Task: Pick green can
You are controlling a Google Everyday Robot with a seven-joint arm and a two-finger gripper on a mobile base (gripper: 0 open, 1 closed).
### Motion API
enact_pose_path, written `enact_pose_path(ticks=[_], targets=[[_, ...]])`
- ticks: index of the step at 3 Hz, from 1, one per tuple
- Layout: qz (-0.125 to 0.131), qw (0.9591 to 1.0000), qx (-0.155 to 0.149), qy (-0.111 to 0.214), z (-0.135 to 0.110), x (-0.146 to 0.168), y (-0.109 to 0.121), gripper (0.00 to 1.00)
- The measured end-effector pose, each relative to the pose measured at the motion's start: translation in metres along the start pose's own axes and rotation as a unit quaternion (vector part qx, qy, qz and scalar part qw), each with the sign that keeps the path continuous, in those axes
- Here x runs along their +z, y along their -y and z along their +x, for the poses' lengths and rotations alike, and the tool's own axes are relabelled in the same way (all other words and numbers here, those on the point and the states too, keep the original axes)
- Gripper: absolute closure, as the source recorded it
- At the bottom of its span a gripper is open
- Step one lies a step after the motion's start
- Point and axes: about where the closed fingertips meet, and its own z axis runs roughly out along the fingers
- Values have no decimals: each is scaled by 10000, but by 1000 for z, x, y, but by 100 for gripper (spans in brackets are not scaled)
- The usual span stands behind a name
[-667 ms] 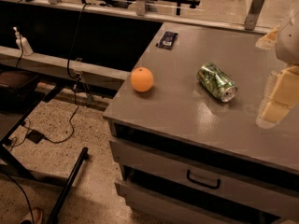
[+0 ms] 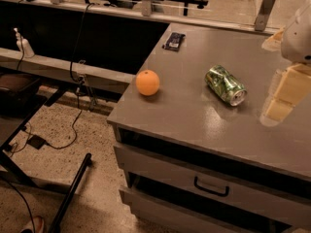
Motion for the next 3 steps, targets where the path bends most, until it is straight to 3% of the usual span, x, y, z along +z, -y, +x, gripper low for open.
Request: enact_pose_path(ticks=[2,3], targets=[[-186,9988,300,349,-16,55,60,0],[-173,9984,403,365,-21,75,75,0]])
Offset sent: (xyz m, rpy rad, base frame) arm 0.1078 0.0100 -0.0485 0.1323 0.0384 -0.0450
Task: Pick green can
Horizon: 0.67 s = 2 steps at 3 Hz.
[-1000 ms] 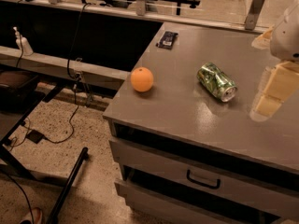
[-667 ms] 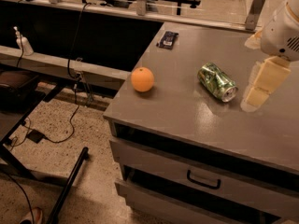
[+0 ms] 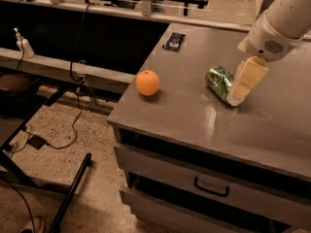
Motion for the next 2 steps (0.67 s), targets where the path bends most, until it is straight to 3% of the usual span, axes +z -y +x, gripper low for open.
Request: enact_pose_path(ticks=[2], targets=[[-100,9994,199,-276,-3,54,9,0]])
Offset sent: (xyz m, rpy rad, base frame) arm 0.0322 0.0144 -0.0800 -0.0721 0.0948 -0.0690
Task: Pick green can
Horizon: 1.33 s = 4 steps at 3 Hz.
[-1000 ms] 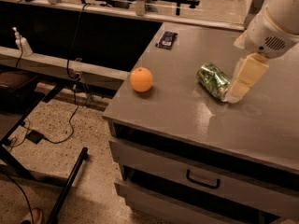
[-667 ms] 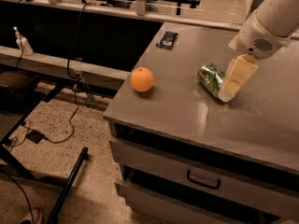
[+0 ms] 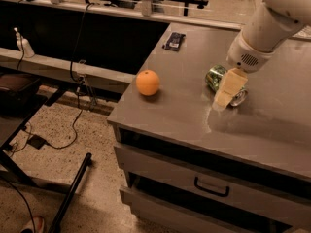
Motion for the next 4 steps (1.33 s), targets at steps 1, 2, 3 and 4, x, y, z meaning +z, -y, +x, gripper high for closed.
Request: enact_pose_path(ticks=[1,2,3,4], targets=[[-108,9998,96,-131,1,19,1,15],[-175,9995,166,-209,0,31,3,38],[-165,9994,207,-204,-2,28,7,69],[-34,9998,188,-61,-3,6,15,93]])
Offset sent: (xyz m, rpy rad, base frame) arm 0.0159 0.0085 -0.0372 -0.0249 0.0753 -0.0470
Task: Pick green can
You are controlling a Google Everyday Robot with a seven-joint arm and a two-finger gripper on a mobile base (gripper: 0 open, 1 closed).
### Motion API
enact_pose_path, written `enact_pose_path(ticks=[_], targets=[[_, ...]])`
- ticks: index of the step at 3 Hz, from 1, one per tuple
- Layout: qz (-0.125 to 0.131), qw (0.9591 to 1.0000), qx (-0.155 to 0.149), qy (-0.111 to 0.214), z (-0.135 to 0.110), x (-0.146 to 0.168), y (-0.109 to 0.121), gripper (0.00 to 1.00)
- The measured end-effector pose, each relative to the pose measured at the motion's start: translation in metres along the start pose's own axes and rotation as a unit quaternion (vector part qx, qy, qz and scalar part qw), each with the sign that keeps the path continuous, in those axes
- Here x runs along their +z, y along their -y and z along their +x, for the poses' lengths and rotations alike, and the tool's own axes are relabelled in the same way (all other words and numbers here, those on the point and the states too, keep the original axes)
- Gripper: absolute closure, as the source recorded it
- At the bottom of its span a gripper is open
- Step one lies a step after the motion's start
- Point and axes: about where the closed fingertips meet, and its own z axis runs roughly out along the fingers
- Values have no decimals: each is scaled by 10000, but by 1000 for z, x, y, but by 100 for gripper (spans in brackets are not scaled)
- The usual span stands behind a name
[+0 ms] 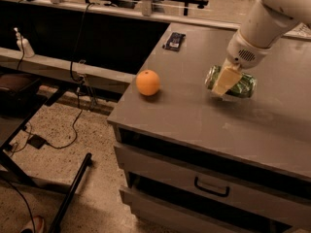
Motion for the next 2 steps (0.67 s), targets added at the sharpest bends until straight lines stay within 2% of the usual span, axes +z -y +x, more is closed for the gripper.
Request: enact_pose_path(ticks=[1,2], targets=[[52,9987,11,504,-1,-38,6,100],[54,9986,9,534,-4,-39,6,100]])
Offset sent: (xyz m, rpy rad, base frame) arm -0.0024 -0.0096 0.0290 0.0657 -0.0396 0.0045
